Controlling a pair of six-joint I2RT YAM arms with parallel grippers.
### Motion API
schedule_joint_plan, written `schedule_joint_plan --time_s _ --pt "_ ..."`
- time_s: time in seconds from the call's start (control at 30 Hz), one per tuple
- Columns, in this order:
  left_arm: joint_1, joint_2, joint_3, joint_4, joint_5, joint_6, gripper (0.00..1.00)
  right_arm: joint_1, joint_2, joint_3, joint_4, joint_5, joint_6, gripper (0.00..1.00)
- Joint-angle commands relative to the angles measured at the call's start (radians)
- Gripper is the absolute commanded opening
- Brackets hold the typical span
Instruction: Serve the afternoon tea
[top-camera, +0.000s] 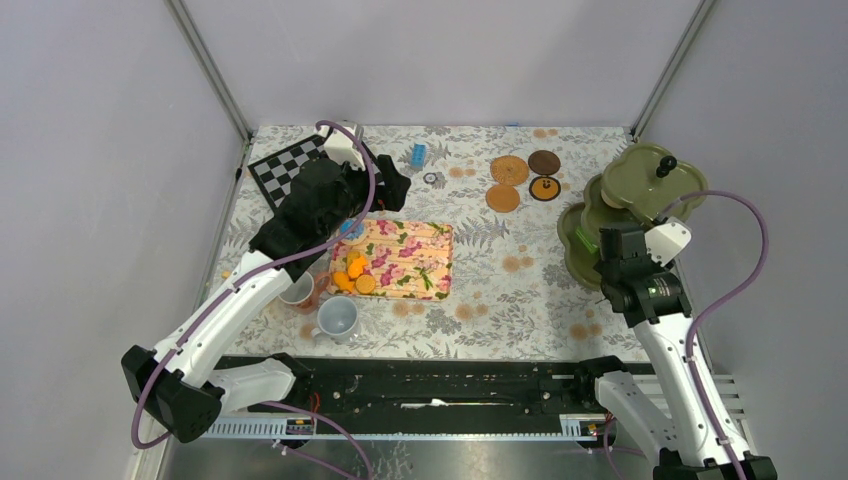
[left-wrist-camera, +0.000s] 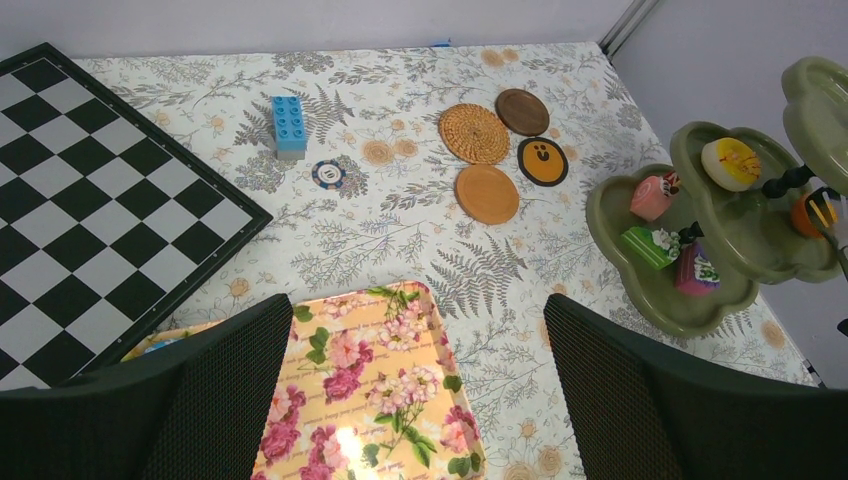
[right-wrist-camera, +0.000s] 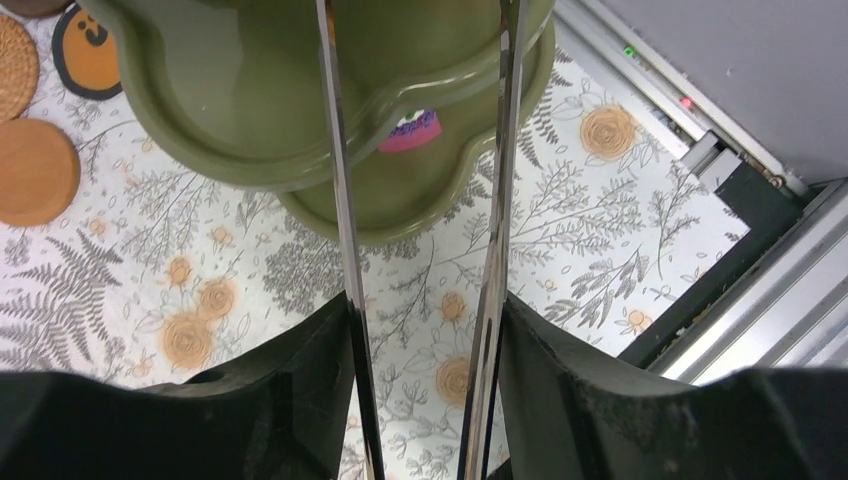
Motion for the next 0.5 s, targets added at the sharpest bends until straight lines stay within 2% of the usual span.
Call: schedule_joint_plan --time_s 0.0,0.23,0.47 --pt "0.004 0.0 0.027 0.027 0.01 -0.007 0.99 -0.005 0.008 0.068 -0.094 -0.087 0.056 0.56" --pt "0.004 -0.01 0.027 0.027 0.013 -0.008 0.99 -0.005 -0.084 0.041 -0.143 -0.24 0.084 0.54" --pt "0.004 -0.007 0.027 0.027 0.015 -0.009 0.99 -0.005 -0.164 0.025 -0.09 -0.44 -0.071 0.55"
